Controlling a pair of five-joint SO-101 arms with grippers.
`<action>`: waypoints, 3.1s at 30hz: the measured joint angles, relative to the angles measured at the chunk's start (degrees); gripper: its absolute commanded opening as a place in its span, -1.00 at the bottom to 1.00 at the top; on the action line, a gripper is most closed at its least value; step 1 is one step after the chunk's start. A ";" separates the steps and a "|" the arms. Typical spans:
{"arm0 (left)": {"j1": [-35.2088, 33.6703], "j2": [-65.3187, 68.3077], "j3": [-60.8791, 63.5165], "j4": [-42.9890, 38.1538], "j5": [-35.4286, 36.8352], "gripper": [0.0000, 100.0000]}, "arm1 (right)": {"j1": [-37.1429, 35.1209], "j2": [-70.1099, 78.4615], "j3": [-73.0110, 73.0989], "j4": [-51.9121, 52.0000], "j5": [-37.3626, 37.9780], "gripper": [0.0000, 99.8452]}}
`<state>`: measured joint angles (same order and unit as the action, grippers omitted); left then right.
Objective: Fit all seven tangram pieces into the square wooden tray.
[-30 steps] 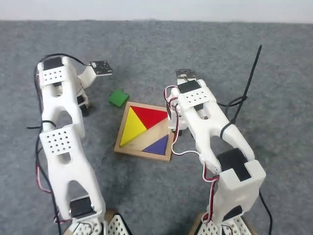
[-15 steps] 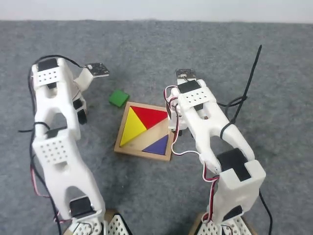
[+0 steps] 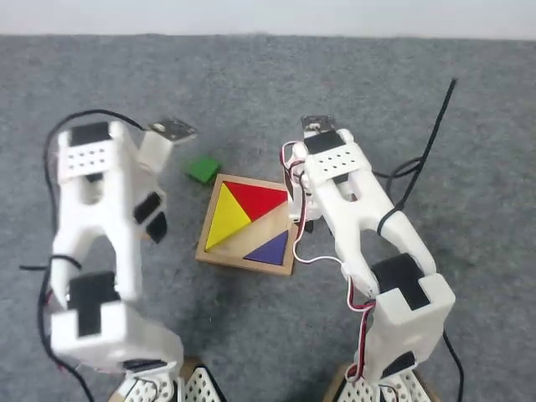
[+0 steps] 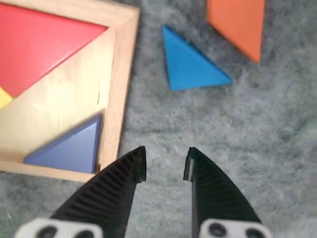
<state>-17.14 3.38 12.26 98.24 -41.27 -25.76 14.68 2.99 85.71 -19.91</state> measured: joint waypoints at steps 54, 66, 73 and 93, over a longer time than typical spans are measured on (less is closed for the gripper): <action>27.60 -0.79 14.95 -20.75 121.93 -0.97 | 8.97 -17.41 6.07 0.26 0.00 -0.73; 28.92 -0.79 14.95 -22.51 129.05 -0.97 | 8.97 -17.41 6.07 0.26 0.00 -0.73; 28.84 -0.79 14.95 -22.68 129.05 -0.97 | 8.97 -17.41 6.07 0.26 0.00 -0.73; 26.02 -0.79 14.95 -22.77 129.05 -0.97 | 8.97 -17.41 6.07 0.26 0.00 -0.73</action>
<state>8.88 2.59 27.21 75.47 87.78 -16.79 -2.73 9.05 85.98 -19.91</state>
